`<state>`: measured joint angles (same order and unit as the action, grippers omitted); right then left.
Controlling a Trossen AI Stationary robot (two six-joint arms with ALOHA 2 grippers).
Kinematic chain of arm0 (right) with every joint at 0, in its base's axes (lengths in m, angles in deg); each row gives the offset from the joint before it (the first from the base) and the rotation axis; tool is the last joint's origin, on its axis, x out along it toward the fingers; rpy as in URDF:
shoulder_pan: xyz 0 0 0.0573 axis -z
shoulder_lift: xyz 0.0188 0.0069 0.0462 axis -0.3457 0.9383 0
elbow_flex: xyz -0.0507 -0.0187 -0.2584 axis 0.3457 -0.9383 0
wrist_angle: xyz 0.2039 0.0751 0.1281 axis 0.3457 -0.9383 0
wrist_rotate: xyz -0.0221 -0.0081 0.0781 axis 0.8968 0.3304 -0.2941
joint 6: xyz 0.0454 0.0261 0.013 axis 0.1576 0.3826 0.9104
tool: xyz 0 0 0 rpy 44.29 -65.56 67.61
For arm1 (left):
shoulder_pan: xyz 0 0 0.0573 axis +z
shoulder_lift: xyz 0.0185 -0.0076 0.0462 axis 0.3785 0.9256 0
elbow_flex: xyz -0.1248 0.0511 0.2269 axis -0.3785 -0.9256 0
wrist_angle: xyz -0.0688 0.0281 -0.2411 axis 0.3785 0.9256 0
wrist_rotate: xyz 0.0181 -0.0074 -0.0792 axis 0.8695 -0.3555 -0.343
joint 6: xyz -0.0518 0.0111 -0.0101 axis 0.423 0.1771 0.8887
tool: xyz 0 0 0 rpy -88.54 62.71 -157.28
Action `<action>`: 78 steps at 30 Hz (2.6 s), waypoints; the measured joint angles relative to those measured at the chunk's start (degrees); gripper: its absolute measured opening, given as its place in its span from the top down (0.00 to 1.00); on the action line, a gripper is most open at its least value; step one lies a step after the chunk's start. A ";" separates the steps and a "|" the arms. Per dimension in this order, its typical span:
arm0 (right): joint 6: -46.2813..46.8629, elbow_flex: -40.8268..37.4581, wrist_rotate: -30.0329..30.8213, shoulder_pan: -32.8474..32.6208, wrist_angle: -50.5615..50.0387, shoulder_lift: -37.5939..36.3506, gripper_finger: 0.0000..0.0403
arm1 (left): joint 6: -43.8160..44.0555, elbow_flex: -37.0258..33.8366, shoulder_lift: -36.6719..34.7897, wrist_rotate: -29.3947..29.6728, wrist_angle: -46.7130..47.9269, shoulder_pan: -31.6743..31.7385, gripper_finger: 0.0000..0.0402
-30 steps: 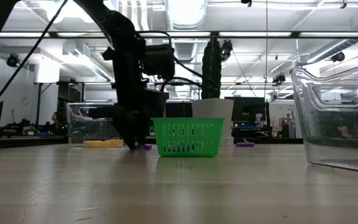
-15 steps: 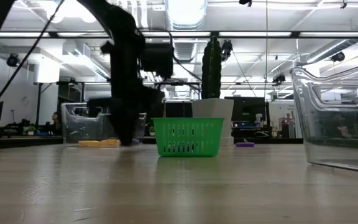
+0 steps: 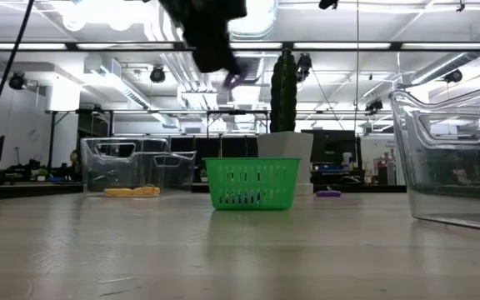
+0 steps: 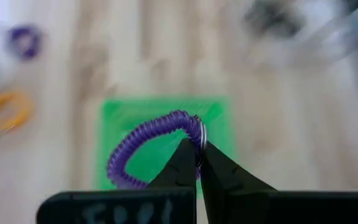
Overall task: Sort spring keychains
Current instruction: Put the left purple spring keychain into the green bin, then put the purple spring keychain into the green bin
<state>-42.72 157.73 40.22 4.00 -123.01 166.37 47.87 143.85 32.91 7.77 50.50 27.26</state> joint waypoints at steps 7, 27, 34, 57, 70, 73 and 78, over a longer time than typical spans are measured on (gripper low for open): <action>3.57 0.00 1.35 0.00 0.20 -0.02 0.46 | 6.55 -2.05 2.54 -4.75 -6.73 -0.43 1.00; 3.94 0.00 7.70 1.37 0.22 -0.04 0.46 | 15.25 -8.87 12.46 -8.47 -15.17 -0.38 0.78; 1.34 -0.49 6.96 3.81 -0.57 -0.04 0.46 | 19.55 -8.90 11.71 -12.43 -14.76 -0.37 0.71; -47.88 -14.48 -16.59 29.85 -0.78 0.04 0.46 | 29.18 -9.40 -19.54 -8.39 -14.73 -1.12 0.71; -51.02 -30.66 -21.49 39.64 21.85 0.09 0.46 | 29.27 -9.40 -29.96 -5.29 -14.74 -1.10 0.71; -50.60 -33.12 -21.67 41.22 26.03 0.08 0.46 | 29.29 -9.40 -30.42 -5.25 -14.76 -1.11 0.71; -49.34 -35.53 -22.77 43.66 30.20 0.66 0.46 | 29.73 -9.42 -30.01 -5.25 -14.63 -1.10 0.71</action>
<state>-92.06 122.19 17.46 47.65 -92.82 167.04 77.60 134.43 2.89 2.52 35.87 26.16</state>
